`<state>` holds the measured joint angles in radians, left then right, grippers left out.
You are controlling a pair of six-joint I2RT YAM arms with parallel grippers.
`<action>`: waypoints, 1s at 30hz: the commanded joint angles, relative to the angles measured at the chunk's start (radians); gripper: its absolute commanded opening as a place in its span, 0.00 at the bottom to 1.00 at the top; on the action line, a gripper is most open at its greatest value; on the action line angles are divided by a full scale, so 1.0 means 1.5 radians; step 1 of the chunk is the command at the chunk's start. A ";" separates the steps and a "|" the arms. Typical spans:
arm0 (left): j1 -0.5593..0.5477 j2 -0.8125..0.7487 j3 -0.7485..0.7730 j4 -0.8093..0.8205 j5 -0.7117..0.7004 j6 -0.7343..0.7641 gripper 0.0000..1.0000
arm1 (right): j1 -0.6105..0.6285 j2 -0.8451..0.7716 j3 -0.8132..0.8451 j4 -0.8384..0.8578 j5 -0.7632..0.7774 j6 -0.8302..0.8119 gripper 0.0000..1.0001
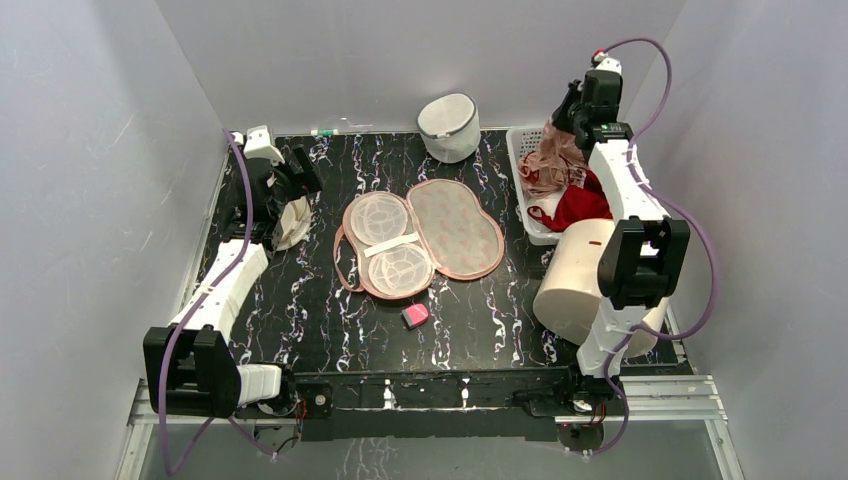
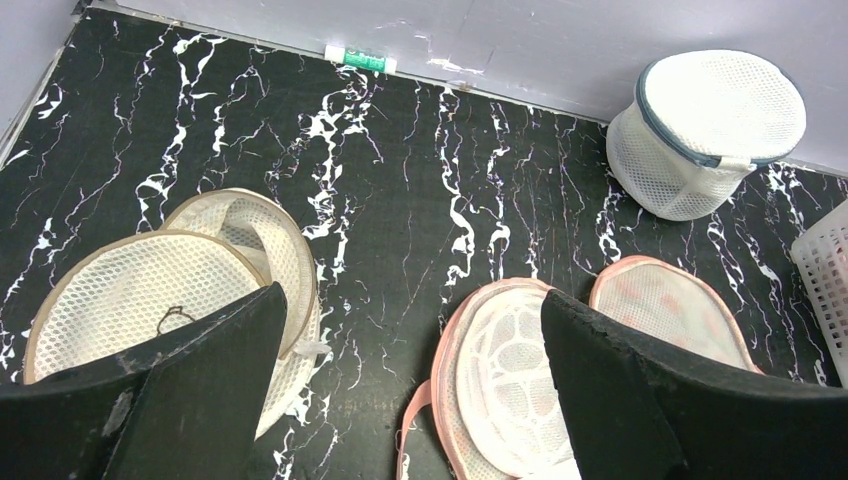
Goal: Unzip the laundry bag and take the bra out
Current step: Place the bra in the bin.
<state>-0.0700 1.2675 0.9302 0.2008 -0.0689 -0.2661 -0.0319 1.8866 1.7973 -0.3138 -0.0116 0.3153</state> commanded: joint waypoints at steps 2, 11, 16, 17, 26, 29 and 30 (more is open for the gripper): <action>0.005 -0.017 0.013 0.006 0.015 -0.010 0.98 | 0.006 -0.126 -0.101 0.036 0.014 0.054 0.00; 0.005 -0.016 0.010 0.010 0.029 -0.021 0.98 | -0.009 -0.247 -0.277 0.023 0.061 0.112 0.00; 0.005 -0.019 0.009 0.013 0.037 -0.027 0.98 | -0.032 -0.277 -0.371 0.010 0.124 0.127 0.00; 0.004 -0.018 0.009 0.014 0.039 -0.028 0.98 | -0.032 -0.277 -0.379 0.005 0.130 0.128 0.02; 0.004 -0.021 0.006 0.016 0.041 -0.030 0.98 | -0.032 -0.254 -0.369 -0.093 0.249 0.142 0.21; 0.004 -0.022 0.005 0.017 0.041 -0.030 0.98 | -0.029 -0.292 -0.367 -0.085 0.196 0.118 0.39; 0.004 -0.021 0.005 0.017 0.041 -0.030 0.98 | -0.025 -0.308 -0.366 -0.078 0.180 0.107 0.45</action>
<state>-0.0681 1.2671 0.9302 0.2024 -0.0177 -0.3073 -0.0742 1.5204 1.2205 -0.4648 0.3023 0.5198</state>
